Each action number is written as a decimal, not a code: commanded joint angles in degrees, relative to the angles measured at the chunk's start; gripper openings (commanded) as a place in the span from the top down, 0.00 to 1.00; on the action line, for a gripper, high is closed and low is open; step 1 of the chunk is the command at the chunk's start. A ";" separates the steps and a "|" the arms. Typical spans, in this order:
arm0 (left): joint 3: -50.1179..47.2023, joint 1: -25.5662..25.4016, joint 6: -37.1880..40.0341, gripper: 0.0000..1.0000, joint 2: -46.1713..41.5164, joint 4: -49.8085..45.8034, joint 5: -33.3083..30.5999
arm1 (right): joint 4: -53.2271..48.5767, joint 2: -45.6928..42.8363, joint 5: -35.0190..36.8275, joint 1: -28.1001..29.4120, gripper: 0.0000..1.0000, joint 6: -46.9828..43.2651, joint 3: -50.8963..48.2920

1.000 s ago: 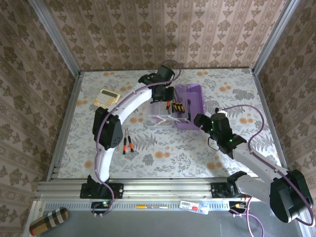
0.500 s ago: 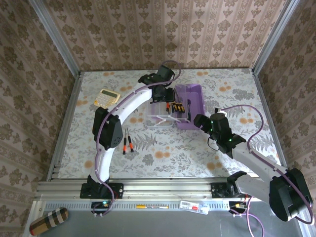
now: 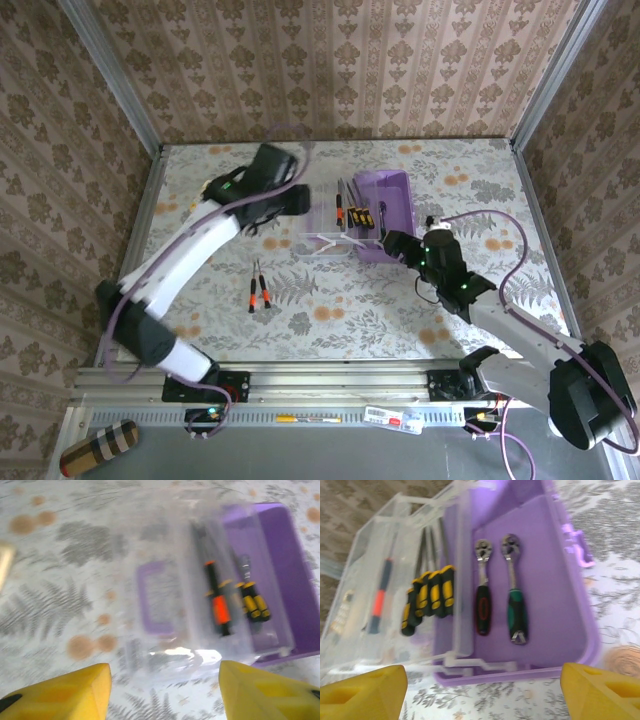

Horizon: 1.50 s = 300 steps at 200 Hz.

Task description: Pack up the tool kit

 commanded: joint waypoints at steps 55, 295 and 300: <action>-41.13 5.25 -9.19 0.52 -16.99 3.85 -1.20 | 2.38 5.44 2.88 5.55 0.20 -3.52 2.33; -45.94 14.86 -3.31 0.66 -1.67 16.52 8.40 | 1.89 6.50 2.70 5.64 0.19 -3.17 2.75; -45.92 14.93 -3.40 0.66 -1.41 16.56 8.40 | 1.89 6.42 2.70 5.64 0.19 -3.17 2.73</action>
